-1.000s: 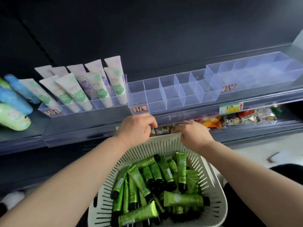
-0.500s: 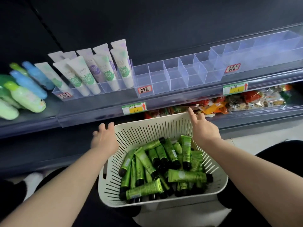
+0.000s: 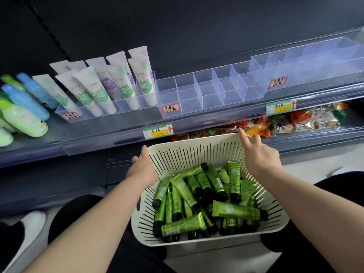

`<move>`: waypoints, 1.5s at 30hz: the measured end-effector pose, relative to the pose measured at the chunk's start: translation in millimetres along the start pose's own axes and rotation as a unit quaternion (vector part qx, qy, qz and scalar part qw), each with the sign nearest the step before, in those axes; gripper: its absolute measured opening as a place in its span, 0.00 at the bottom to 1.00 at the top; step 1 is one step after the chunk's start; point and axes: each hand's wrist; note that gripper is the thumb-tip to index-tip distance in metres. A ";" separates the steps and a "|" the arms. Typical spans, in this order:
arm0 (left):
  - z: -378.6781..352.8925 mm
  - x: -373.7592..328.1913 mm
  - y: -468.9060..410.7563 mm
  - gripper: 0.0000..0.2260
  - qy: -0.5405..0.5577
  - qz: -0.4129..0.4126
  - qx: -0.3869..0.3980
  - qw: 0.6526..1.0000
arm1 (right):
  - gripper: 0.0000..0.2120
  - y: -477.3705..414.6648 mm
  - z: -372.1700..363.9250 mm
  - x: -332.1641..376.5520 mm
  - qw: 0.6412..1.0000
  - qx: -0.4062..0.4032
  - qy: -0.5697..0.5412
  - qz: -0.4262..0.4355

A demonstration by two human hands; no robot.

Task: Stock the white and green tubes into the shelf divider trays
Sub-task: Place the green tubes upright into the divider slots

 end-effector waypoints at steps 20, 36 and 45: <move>-11.5 -33.1 12.4 0.40 0.035 -0.044 0.005 0.998 | 0.40 -10.6 1.7 -36.1 0.999 0.019 0.012 -0.035; -47.2 -37.9 48.2 0.15 -0.010 -0.279 0.018 0.960 | 0.22 36.2 -23.9 12.0 0.978 0.091 -0.089 0.165; -77.7 -35.2 34.8 0.16 -0.053 -0.182 0.050 0.981 | 0.17 31.2 -45.8 32.5 0.970 0.160 -0.094 0.156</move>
Point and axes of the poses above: each hand's wrist, its own y-axis away from the middle knuckle, its own z-axis out of the back of the hand, x = y × z, and after that the axes turned 5 degrees about y, right-handed
